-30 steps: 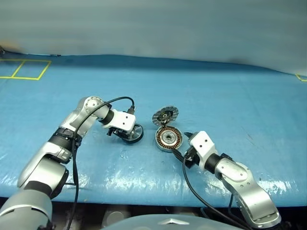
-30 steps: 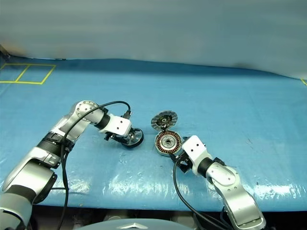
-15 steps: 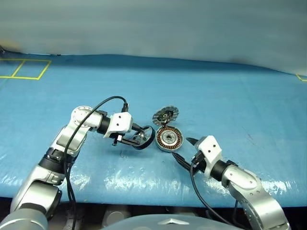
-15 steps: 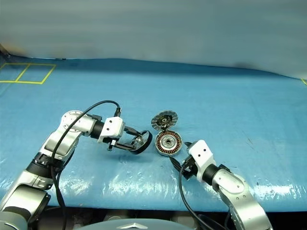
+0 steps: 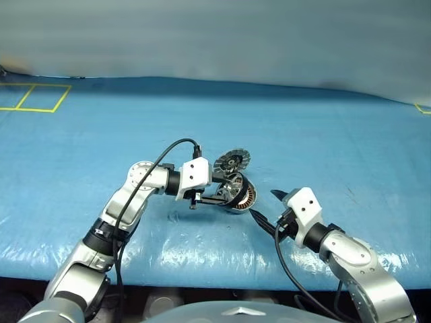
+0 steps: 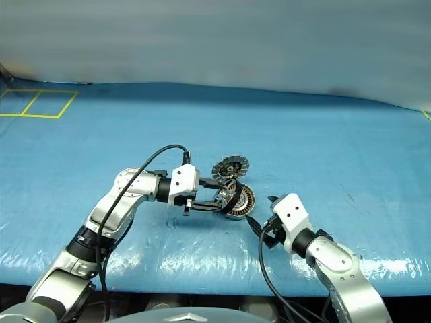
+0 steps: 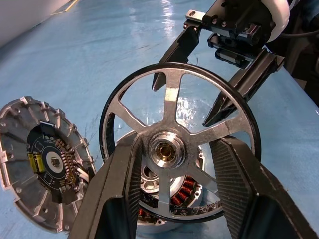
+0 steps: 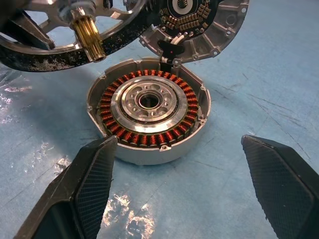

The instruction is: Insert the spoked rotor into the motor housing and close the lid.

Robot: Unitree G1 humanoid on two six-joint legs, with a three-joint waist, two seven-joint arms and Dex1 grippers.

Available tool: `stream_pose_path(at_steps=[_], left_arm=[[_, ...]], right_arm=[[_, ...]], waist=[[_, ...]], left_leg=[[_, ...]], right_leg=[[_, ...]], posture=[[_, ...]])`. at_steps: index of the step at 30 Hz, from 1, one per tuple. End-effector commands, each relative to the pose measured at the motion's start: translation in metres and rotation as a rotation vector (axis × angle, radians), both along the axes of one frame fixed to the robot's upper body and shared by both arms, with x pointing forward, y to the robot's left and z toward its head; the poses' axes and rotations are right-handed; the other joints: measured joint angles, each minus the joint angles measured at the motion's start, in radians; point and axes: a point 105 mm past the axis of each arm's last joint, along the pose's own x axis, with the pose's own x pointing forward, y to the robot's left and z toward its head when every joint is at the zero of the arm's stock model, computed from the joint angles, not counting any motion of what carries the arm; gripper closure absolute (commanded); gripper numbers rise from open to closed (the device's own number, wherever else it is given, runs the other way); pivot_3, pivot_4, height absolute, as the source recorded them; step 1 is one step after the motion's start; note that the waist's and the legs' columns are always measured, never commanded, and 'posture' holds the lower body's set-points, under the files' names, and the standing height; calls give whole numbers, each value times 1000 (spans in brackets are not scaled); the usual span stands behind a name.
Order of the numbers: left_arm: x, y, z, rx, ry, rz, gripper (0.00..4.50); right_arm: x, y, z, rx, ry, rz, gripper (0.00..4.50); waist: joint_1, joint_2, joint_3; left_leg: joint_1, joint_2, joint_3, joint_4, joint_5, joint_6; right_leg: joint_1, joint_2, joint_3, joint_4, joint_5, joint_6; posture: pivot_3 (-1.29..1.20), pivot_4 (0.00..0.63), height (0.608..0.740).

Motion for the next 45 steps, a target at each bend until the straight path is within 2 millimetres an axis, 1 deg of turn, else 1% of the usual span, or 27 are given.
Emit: stream_pose_path(at_steps=[1,5,8,13,20,23,25,29,39,41,42,45], left_arm=[[6,-4,7,11,-60,-2,2706],[12,-7,6,23,-84,18,2706],[12,-12,6,8,-88,13,2706],[12,-18,5,-4,-69,3,2706],[9,-19,-1,40,-64,-24,2706],[17,-17,-5,72,-90,16,2706],[18,-17,-6,73,-96,19,2706],[19,-17,-6,71,-96,17,2706],[16,-18,-7,77,-100,-8,2706],[12,-17,-8,84,-86,-35,1976],[10,-17,-9,88,-84,-46,1757],[15,-18,-6,82,-111,4,753]], right_arm=[[1,0,8,3,-38,-16,298],[0,-1,6,3,-38,-24,298],[-1,2,8,25,-38,-19,298],[-13,12,10,75,-23,45,298],[-16,9,8,80,-6,30,298],[-16,9,5,70,0,32,298],[-16,10,5,73,-2,37,298],[-15,10,5,69,-1,38,298],[-7,3,3,36,-14,-4,298],[-6,2,2,29,-14,-15,298],[-6,1,1,28,-14,-17,298],[-5,2,1,28,-14,-15,298]], waist=[[0,0,0],[0,0,0],[0,0,0],[0,0,0],[0,0,0],[0,0,0],[0,0,0],[0,0,0],[0,0,0],[0,0,0],[0,0,0],[0,0,0]], left_leg=[[0,0,0,0,0,0],[0,0,0,0,0,0],[0,0,0,0,0,0],[0,0,0,0,0,0],[0,0,0,0,0,0],[0,0,0,0,0,0],[0,0,0,0,0,0],[0,0,0,0,0,0],[0,0,0,0,0,0],[0,0,0,0,0,0],[0,0,0,0,0,0],[0,0,0,0,0,0]], right_leg=[[0,0,0,0,0,0],[0,0,0,0,0,0],[0,0,0,0,0,0],[0,0,0,-1,0,1],[0,0,0,0,0,0],[0,0,0,-1,0,0],[0,0,0,-1,0,0],[0,0,0,-1,0,0],[0,0,0,-1,0,0],[0,0,0,-1,0,0],[0,0,0,-1,0,0],[0,0,0,-1,0,0]], posture=[[0,150,740],[0,150,740],[0,150,740],[0,150,740],[0,150,740],[0,150,740],[0,150,740],[0,150,740],[0,150,740],[0,150,740],[0,150,740],[0,150,740]])
